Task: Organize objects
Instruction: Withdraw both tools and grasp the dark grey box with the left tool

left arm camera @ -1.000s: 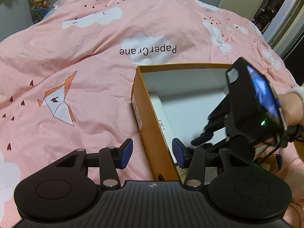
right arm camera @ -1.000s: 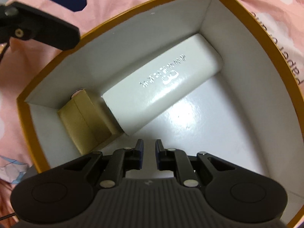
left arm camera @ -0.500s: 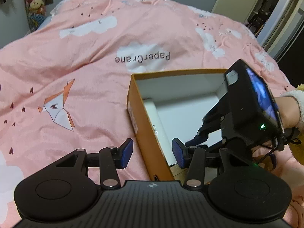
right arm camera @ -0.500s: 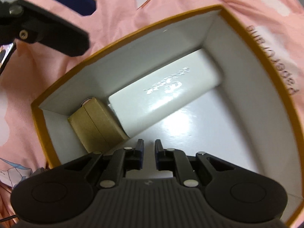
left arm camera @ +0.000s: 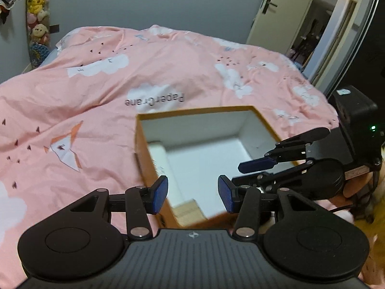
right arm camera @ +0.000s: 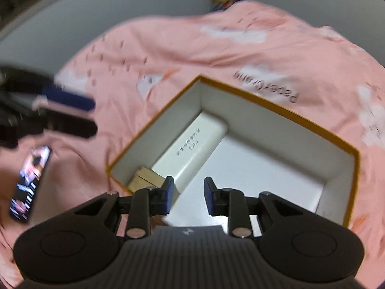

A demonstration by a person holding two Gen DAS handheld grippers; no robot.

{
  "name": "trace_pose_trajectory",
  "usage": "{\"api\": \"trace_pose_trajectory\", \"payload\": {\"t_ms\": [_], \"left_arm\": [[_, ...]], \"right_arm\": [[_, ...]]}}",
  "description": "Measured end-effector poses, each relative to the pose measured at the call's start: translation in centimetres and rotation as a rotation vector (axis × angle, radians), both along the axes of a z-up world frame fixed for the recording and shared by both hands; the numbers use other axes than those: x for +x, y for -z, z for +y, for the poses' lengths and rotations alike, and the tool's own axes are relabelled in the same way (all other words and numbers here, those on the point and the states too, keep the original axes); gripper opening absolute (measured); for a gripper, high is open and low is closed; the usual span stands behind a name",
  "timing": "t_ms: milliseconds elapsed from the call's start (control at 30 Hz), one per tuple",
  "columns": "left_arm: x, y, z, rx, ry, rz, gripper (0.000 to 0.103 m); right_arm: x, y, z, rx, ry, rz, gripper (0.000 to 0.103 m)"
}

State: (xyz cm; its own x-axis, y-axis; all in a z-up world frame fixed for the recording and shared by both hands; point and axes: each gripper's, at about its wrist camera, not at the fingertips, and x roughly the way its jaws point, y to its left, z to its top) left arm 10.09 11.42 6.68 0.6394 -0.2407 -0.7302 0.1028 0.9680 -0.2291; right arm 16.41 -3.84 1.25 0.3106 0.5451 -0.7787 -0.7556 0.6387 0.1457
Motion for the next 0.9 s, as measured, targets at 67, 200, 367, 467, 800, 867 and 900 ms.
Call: {"api": "trace_pose_trajectory", "payload": {"t_ms": [67,200,367,467,800,867,900], "left_arm": [[-1.0,0.3,-0.7,-0.025,-0.003,-0.001,0.056],[-2.8,2.1,-1.7,-0.131,-0.023,0.042,0.056],[-4.3,5.6,-3.2,-0.151,-0.048,0.155,0.049],[-5.3,7.4,-4.6,-0.106,-0.061,0.193,0.049],[-7.0,9.9,-7.4,-0.121,-0.077,0.241,0.049],[-7.3,10.2,-7.4,-0.114,-0.093,0.244,0.049],[-7.5,10.2,-7.4,-0.117,-0.101,0.242,0.049]], "right_arm": [[-1.2,-1.6,-2.5,0.054,0.065,-0.004,0.034],[-4.2,-0.1,-4.5,0.086,0.156,-0.02,0.034],[-7.7,2.3,-6.7,0.129,0.283,0.064,0.034],[-9.2,3.5,-7.8,0.13,0.348,0.117,0.034],[-12.3,7.3,-9.0,0.081,0.415,0.206,0.031],[-12.6,7.9,-8.3,0.071,0.389,0.205,0.02],[-12.6,8.3,-8.0,0.052,0.385,0.203,0.017]]}}
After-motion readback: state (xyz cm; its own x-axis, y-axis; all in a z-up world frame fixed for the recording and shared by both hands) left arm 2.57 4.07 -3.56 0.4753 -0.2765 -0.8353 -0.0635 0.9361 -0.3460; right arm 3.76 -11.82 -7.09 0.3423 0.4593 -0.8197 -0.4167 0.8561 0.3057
